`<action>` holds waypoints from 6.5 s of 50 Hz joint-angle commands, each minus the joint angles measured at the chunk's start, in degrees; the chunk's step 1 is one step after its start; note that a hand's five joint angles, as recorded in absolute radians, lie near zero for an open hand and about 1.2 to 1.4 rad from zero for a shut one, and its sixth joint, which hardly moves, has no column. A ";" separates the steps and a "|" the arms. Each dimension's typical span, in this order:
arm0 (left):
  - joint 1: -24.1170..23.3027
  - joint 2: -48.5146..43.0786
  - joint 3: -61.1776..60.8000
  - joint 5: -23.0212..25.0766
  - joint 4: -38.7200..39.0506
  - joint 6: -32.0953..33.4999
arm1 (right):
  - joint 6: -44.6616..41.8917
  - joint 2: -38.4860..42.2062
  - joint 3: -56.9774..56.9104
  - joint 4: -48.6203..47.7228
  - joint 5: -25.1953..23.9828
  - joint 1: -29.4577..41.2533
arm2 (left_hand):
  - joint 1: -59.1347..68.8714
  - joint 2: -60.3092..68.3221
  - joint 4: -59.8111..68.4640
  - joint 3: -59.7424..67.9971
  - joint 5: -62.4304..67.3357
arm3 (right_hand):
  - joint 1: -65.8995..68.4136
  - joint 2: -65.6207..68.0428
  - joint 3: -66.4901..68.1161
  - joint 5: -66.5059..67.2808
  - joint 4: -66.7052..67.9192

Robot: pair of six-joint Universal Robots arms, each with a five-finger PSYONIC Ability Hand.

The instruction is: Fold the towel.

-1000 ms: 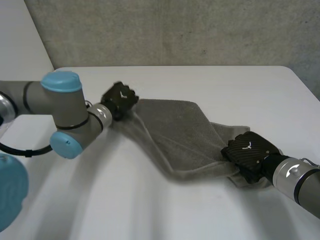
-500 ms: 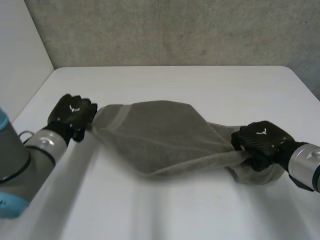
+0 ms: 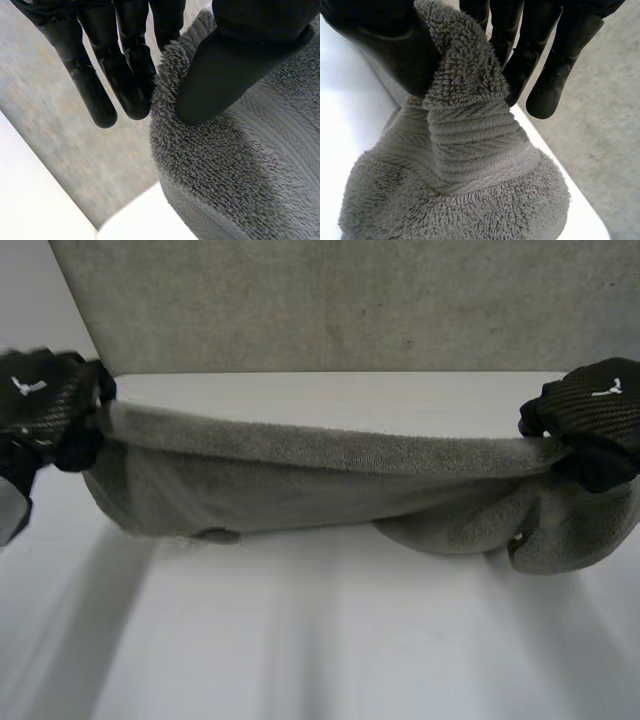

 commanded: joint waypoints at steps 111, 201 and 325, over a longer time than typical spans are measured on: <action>-5.06 -30.31 2.82 -14.27 29.23 -3.70 | 20.03 46.28 -28.01 -3.54 10.71 6.33 | 13.59 10.33 10.21 10.35 11.87 | -58.00 -57.56 -58.45 -57.63 -59.06; -6.81 -54.64 35.14 -17.08 9.28 3.51 | 12.03 41.88 -17.11 -31.82 12.11 3.96 | 13.59 10.33 10.21 10.35 11.87 | 4.36 4.80 3.92 4.73 3.31; -8.57 -28.56 4.22 -9.88 12.96 -13.01 | -2.91 51.91 -16.50 -50.47 14.05 46.15 | -55.02 -58.28 -58.40 -58.26 -56.74 | -24.85 -24.41 -25.29 -24.47 -25.90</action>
